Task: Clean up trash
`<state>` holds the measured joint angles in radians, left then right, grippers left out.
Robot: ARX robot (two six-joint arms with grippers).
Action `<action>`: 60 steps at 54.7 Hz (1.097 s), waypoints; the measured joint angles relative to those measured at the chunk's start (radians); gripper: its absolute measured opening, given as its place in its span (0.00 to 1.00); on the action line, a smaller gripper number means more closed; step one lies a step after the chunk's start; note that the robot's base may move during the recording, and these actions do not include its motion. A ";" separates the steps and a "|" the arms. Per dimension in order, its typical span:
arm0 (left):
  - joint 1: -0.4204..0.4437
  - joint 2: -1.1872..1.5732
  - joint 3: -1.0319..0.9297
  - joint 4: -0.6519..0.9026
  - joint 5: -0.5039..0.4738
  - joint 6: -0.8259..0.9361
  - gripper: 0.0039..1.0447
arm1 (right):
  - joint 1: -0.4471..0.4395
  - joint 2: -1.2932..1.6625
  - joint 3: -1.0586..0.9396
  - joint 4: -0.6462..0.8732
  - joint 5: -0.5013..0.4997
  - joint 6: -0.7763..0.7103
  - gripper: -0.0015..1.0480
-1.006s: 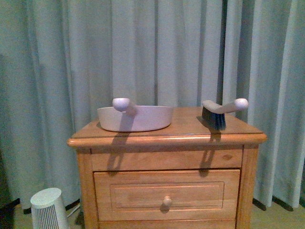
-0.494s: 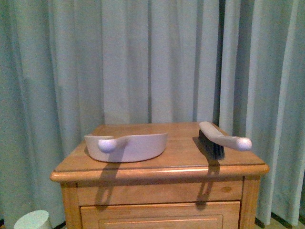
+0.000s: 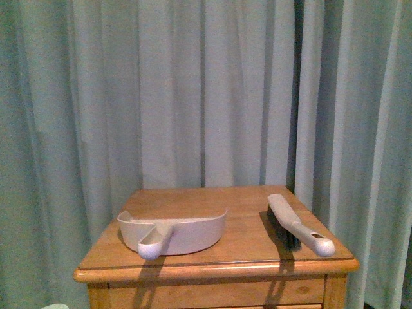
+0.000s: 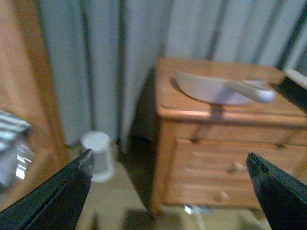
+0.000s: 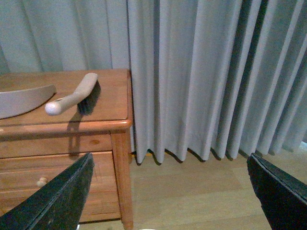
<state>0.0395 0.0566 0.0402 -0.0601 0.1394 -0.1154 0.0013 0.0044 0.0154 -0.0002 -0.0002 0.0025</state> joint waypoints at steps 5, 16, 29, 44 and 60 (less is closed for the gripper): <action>0.014 0.195 0.073 0.064 0.051 -0.153 0.93 | 0.000 0.000 0.000 0.000 -0.001 0.000 0.93; -0.130 0.695 0.454 0.099 -0.101 -0.136 0.93 | 0.000 0.000 0.000 0.000 -0.001 0.000 0.93; -0.279 1.106 0.826 -0.036 -0.195 -0.063 0.93 | 0.000 0.000 0.000 0.000 -0.001 0.000 0.93; -0.392 1.460 1.109 -0.119 -0.309 -0.038 0.93 | 0.000 0.000 0.000 0.000 0.000 0.000 0.93; -0.465 1.692 1.307 -0.174 -0.394 -0.039 0.93 | 0.000 0.000 0.000 0.000 -0.001 0.000 0.93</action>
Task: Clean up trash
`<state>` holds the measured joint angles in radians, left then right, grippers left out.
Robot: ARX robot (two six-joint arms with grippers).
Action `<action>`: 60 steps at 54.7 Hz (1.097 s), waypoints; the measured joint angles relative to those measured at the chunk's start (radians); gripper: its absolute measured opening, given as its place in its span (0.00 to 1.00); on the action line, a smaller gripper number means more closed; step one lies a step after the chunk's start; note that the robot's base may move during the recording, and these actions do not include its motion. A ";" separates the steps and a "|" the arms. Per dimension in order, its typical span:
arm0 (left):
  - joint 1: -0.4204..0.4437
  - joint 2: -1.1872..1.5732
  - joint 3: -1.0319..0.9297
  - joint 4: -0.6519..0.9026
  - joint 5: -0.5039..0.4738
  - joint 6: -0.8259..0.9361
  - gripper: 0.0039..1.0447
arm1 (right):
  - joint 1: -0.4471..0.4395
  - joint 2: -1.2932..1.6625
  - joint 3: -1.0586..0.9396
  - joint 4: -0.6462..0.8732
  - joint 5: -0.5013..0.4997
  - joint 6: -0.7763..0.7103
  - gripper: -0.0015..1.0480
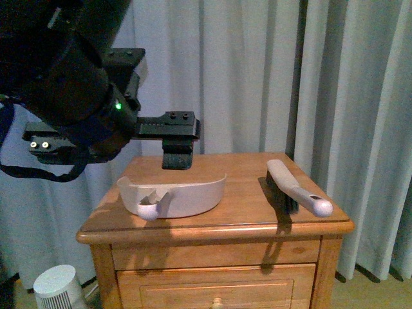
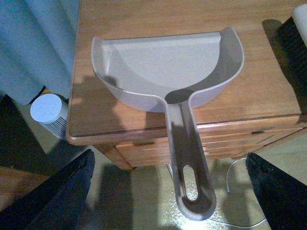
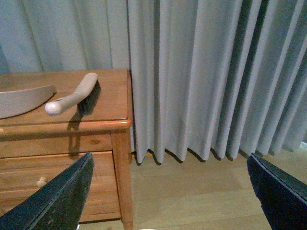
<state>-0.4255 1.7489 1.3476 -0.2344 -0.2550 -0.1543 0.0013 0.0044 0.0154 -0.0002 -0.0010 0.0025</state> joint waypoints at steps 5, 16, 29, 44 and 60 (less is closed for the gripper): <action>-0.011 0.048 0.042 -0.020 -0.015 0.000 0.93 | 0.000 0.000 0.000 0.000 0.000 0.000 0.93; -0.018 0.132 0.094 -0.062 -0.047 0.000 0.93 | 0.000 0.000 0.000 0.000 0.000 0.000 0.93; -0.018 0.207 0.148 -0.129 -0.090 0.001 0.93 | 0.000 0.000 0.000 0.000 0.000 0.000 0.93; -0.018 0.249 0.195 -0.172 -0.090 0.006 0.93 | 0.000 0.000 0.000 0.000 0.000 0.000 0.93; -0.018 0.288 0.223 -0.187 -0.089 0.016 0.93 | 0.000 0.000 0.000 0.000 0.000 0.000 0.93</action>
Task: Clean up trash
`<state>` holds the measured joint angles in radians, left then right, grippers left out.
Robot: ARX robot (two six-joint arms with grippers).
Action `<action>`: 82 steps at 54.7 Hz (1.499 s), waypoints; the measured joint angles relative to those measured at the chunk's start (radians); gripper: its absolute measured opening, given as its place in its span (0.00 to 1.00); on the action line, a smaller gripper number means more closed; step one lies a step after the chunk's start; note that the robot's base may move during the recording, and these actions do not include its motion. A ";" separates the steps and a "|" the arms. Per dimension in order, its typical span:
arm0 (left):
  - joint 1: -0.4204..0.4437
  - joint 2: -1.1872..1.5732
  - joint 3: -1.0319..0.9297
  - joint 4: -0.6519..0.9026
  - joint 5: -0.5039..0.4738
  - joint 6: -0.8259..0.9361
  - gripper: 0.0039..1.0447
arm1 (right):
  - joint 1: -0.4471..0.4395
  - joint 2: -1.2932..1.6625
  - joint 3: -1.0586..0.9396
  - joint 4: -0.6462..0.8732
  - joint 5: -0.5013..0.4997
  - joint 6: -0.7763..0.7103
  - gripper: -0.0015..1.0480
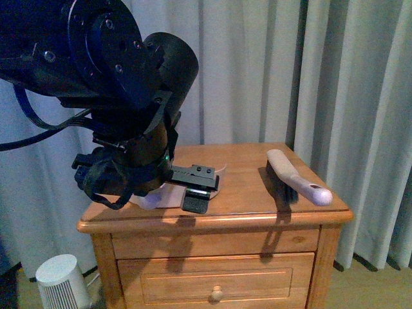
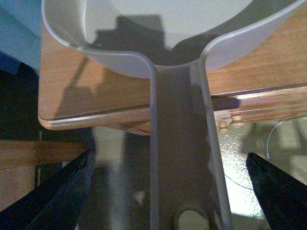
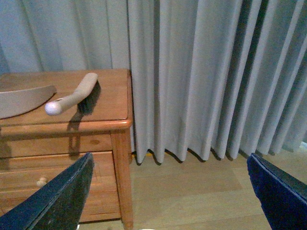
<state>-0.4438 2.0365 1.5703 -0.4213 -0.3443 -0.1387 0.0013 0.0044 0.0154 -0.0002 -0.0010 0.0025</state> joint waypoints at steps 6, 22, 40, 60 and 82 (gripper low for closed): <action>0.000 0.009 0.005 0.000 0.000 0.008 0.93 | 0.000 0.000 0.000 0.000 0.000 0.000 0.93; -0.002 0.012 0.005 0.004 -0.011 0.031 0.66 | 0.000 0.000 0.000 0.000 0.000 0.000 0.93; -0.002 0.011 0.004 0.031 -0.027 0.068 0.27 | 0.000 0.000 0.000 0.000 0.000 0.000 0.93; -0.005 -0.064 -0.085 0.237 -0.047 0.159 0.26 | 0.000 0.000 0.000 0.000 0.000 0.000 0.93; -0.003 -0.553 -0.608 1.003 -0.039 0.357 0.26 | 0.000 0.000 0.000 0.000 0.000 0.000 0.93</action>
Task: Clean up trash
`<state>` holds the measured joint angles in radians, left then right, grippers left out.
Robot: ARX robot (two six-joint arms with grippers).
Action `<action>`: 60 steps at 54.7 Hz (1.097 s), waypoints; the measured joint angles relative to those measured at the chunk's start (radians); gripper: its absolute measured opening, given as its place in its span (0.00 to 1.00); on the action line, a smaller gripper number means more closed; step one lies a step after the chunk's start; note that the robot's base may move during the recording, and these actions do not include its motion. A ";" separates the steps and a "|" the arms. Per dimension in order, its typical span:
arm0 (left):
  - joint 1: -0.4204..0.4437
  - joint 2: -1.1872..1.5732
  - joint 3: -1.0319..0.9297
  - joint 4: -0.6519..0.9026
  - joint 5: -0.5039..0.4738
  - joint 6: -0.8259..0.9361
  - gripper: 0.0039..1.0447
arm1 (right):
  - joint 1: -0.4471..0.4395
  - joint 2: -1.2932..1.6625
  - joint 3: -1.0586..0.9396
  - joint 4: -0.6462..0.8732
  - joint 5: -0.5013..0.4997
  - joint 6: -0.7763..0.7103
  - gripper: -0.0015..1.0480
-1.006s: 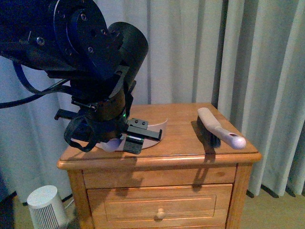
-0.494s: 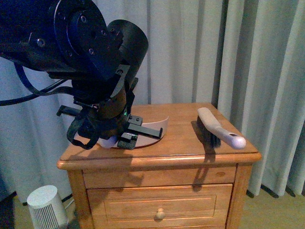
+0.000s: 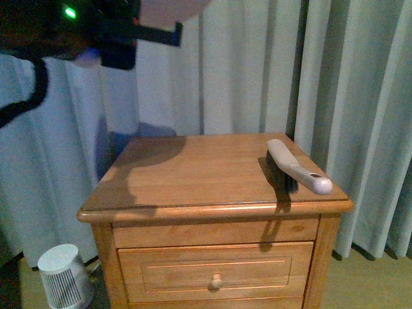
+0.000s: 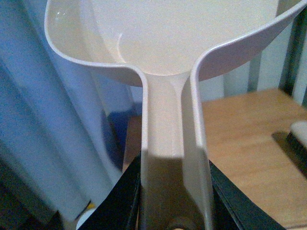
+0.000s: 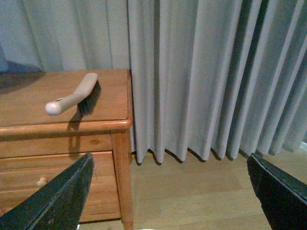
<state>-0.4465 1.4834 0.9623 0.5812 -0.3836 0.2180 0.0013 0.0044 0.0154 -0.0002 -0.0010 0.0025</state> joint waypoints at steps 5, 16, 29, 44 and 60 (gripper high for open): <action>0.006 -0.158 -0.182 0.140 0.008 0.023 0.26 | 0.000 0.000 0.000 0.000 0.000 0.000 0.93; 0.029 -0.505 -0.551 0.273 0.045 0.085 0.26 | 0.000 0.000 0.000 0.000 0.000 0.000 0.93; 0.150 -0.753 -0.746 0.156 0.151 0.060 0.26 | 0.000 0.000 0.000 0.000 0.000 0.000 0.93; 0.275 -0.917 -0.819 0.024 0.220 0.002 0.26 | 0.000 0.000 0.000 0.000 0.000 0.000 0.93; 0.291 -0.962 -0.829 0.000 0.227 -0.021 0.26 | 0.086 0.065 0.003 0.079 0.272 -0.084 0.93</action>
<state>-0.1558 0.5217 0.1337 0.5812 -0.1562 0.1970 0.0872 0.0696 0.0189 0.0792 0.2714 -0.0814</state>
